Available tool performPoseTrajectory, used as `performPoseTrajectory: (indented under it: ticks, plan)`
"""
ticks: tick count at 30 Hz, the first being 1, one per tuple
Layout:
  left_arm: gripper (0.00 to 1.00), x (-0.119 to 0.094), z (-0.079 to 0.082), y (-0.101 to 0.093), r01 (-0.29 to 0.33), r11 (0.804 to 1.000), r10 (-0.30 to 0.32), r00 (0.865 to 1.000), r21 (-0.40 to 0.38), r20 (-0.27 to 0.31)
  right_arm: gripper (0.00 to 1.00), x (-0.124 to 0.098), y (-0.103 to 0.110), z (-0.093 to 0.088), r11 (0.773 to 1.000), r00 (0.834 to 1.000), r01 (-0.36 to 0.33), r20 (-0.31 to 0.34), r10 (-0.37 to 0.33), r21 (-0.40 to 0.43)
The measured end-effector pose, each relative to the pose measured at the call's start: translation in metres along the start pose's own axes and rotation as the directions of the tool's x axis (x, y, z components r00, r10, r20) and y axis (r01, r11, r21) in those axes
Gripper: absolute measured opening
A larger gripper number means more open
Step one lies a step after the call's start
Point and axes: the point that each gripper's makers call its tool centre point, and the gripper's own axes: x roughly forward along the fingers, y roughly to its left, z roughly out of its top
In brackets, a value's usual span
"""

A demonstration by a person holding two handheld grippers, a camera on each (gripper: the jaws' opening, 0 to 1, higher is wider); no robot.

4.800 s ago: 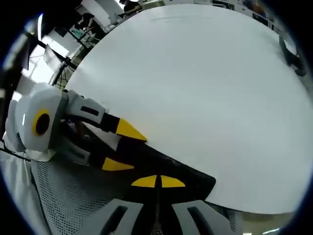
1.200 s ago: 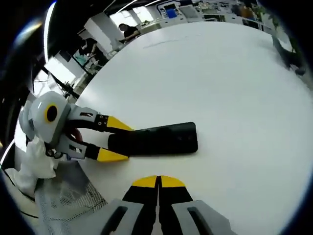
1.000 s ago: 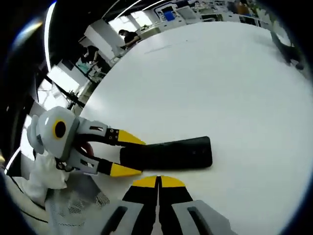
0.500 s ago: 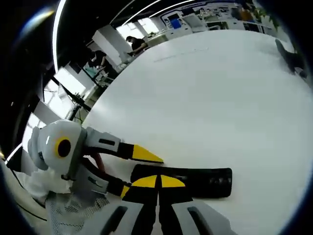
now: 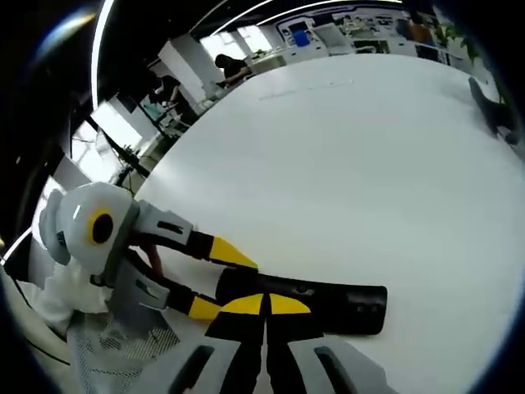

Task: Press the specified remote control buttons in sequence, fully releasing each button before pressing the next.

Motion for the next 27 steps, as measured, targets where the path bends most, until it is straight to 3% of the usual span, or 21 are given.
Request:
performPoseTrajectory:
  ticks: [14,17,21,23,27]
  plan:
    - [0.24,0.003,0.003,-0.009,0.015,1.000,-0.016,0.999,0.023,0.032,0.00,-0.001,-0.008,-0.001,0.999,1.000,0.013,0.002,-0.013,0.049]
    - [0.24,0.002,0.003,-0.010,0.017,0.999,-0.018,0.999,0.028,0.031,0.00,-0.001,-0.011,-0.004,0.999,0.999,0.042,-0.016,-0.042,0.034]
    - [0.24,0.001,0.003,-0.012,0.019,1.000,-0.020,0.999,0.025,0.037,0.00,-0.001,-0.007,0.000,0.999,0.999,0.034,0.007,-0.034,0.018]
    - [0.24,0.000,0.002,-0.012,0.019,1.000,-0.019,0.999,0.021,0.038,0.00,0.001,-0.009,-0.005,0.999,0.999,0.037,-0.018,-0.036,0.031]
    - [0.24,-0.001,0.002,-0.013,0.018,1.000,-0.018,0.999,0.011,0.038,0.00,0.000,-0.009,-0.004,0.997,1.000,0.021,-0.004,-0.021,0.072]
